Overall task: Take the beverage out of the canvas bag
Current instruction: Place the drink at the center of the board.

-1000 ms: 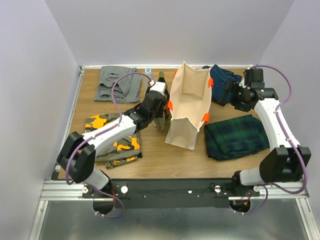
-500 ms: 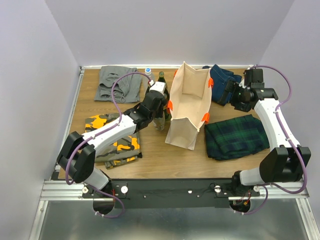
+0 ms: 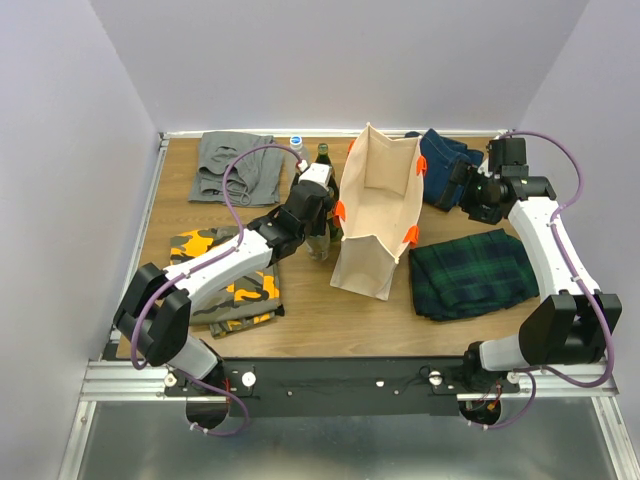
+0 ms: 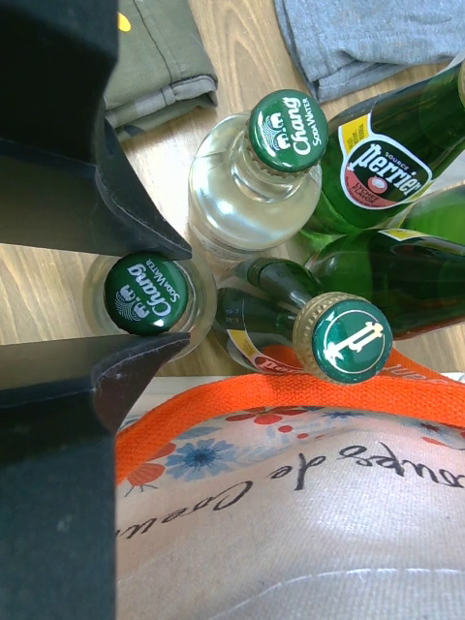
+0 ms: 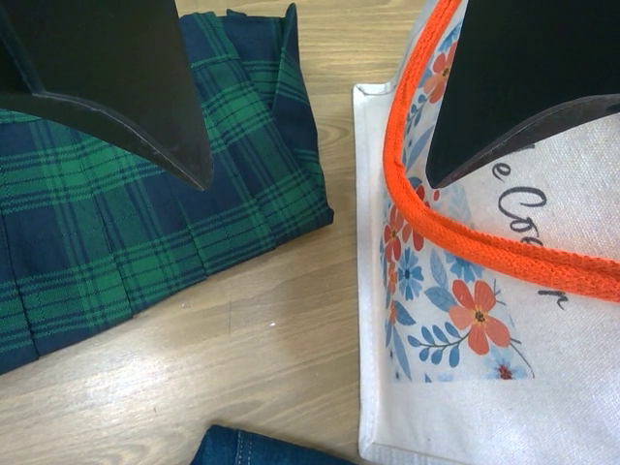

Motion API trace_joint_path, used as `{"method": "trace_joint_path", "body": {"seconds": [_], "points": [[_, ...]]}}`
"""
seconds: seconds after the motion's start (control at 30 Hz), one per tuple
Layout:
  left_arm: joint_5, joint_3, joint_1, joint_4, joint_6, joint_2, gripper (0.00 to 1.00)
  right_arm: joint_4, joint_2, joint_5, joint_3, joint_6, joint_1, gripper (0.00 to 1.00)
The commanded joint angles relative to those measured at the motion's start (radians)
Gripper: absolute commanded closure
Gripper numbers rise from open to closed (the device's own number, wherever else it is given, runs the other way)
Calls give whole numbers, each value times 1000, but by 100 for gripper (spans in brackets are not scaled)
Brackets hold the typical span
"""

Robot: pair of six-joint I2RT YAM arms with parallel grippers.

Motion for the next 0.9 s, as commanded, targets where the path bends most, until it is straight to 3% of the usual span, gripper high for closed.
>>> {"method": "trace_joint_path", "body": {"seconds": [0.0,0.17,0.87], "points": [[-28,38,5,35,-21,-41,58,11,8,13,-15,4,-1,0],[-30,38,5,35,-21,-49,53,11,8,13,-15,4,-1,0],[-30,35,3,32,-20,-67,53,11,0,10,-17,7,-1,0]]}}
